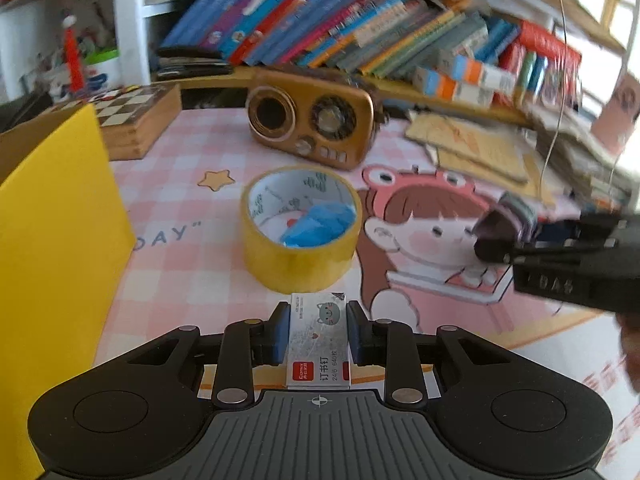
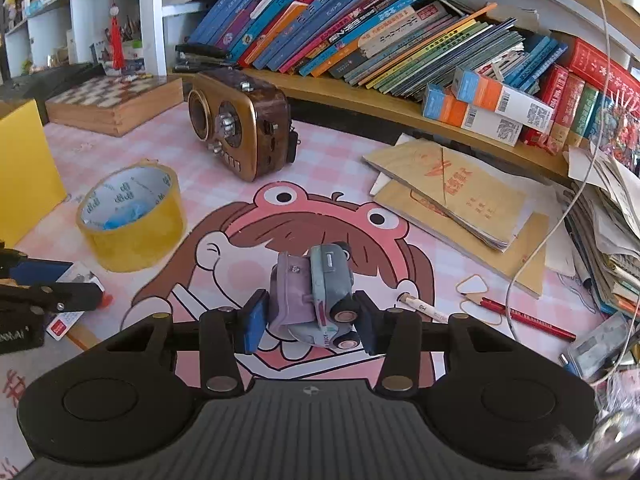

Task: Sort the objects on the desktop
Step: 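Close the left tool on the small box while the right tool grasps the purple toy car, then lift the small box with the left tool while the right tool carries the toy car toward the yellow box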

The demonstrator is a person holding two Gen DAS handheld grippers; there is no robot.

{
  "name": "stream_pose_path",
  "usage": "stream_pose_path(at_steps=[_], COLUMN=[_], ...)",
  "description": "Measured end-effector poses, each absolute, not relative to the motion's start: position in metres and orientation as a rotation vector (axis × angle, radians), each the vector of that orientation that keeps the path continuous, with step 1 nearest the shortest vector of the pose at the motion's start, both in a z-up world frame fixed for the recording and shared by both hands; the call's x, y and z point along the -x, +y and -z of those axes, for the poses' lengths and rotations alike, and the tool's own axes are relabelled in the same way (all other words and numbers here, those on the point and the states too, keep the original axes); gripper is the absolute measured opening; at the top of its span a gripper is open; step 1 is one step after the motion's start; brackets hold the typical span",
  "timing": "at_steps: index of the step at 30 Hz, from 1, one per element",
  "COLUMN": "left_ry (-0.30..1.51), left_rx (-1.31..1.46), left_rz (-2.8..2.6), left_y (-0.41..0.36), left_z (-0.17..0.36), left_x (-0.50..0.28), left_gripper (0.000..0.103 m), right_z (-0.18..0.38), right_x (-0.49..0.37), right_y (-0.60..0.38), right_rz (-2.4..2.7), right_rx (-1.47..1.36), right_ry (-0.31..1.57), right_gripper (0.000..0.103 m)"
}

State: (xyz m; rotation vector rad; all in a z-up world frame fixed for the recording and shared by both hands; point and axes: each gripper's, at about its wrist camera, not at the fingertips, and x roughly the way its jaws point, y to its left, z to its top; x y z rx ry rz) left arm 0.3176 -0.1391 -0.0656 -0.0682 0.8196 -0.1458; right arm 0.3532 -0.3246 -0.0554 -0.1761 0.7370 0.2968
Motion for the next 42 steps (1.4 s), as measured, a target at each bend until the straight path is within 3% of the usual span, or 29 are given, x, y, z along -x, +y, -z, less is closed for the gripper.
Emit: stream_pose_path(at_steps=[24, 42], left_ry=[0.692, 0.709], left_rx=[0.163, 0.237], left_rz=[0.179, 0.197], left_y=[-0.118, -0.072], left_z=[0.006, 0.006], left_x=[-0.217, -0.127], left_gripper=[0.028, 0.028], right_z=[0.002, 0.003], right_x=[-0.244, -0.14], right_y=[-0.314, -0.268], right_rz=[-0.353, -0.349], right_rx=[0.053, 0.012], right_ry=[0.693, 0.753], right_gripper=[0.042, 0.042])
